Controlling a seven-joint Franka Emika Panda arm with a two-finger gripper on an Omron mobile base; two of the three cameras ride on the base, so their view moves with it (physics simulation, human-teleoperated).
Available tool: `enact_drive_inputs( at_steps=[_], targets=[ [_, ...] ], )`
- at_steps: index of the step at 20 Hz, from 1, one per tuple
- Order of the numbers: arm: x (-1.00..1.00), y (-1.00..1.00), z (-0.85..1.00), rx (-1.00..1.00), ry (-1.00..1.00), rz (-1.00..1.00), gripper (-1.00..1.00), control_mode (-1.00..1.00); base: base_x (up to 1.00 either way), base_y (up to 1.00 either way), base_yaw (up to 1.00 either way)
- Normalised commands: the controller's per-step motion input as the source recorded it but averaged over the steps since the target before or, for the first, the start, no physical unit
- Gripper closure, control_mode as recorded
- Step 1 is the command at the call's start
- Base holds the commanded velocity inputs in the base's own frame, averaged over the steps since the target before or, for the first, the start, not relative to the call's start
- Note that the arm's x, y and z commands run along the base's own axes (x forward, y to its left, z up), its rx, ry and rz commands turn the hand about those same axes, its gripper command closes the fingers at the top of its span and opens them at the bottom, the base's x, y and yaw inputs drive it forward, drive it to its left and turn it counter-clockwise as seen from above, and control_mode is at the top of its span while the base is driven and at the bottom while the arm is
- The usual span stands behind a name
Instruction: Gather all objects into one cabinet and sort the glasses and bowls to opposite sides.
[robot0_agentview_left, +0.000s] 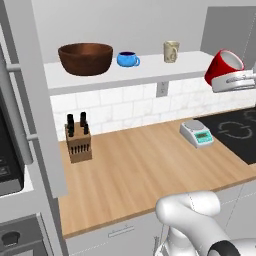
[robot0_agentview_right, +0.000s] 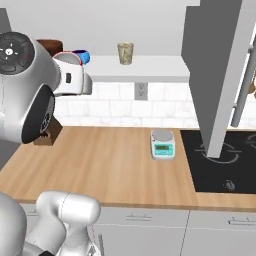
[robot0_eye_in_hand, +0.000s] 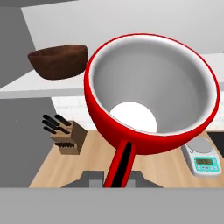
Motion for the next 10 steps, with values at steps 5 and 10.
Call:
enact_drive_inputs(
  at_steps=[5,10],
  targets=[
    [0.00,0.00,0.00,0.00,0.00,0.00,1.00,1.00,0.00,0.00,0.00],
    [0.00,-0.01,-0.05,-0.01,0.00,-0.03,1.00,-1.00,0.00,0.00,0.00]
  ],
)
